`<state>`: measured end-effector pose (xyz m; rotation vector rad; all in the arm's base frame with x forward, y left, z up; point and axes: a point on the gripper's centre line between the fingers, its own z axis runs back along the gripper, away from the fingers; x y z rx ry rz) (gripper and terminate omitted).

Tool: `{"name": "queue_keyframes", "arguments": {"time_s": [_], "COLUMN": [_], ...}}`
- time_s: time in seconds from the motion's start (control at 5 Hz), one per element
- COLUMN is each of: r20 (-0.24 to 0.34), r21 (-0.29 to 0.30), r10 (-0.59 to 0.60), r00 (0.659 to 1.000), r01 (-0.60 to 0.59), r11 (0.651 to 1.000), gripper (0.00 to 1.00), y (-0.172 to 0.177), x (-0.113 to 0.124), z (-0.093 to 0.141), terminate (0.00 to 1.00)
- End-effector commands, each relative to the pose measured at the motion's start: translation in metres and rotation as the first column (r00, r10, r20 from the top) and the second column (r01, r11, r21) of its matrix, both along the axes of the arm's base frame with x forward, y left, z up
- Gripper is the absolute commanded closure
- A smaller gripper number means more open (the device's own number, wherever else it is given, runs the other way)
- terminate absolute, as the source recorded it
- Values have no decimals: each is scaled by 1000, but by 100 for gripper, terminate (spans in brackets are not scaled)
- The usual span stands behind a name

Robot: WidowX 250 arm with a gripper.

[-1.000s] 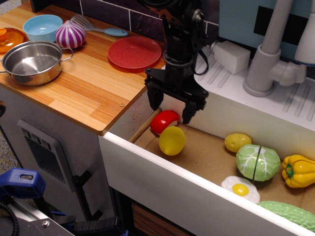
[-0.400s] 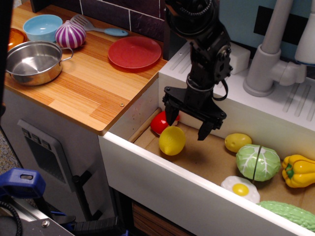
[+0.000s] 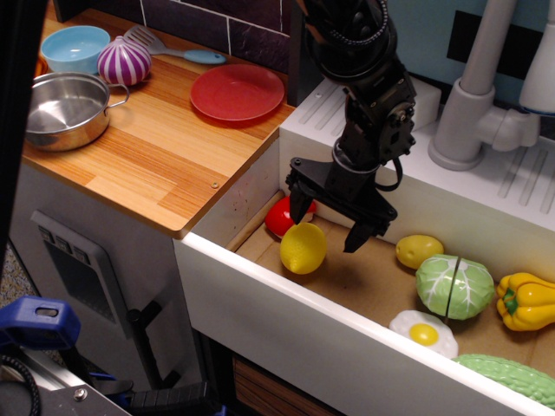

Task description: Put lemon on plate

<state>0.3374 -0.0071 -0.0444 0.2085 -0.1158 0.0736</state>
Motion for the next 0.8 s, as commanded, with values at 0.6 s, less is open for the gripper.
{"name": "queue_keyframes", "arguments": {"time_s": [0.6], "r20": [80], "r21": [-174], "r10": [-59], "r00": [995], "r01": [72], "r11": [982], "gripper": [0], "y": [40], "x": [-1], "z": [-20], "terminate": [0]}}
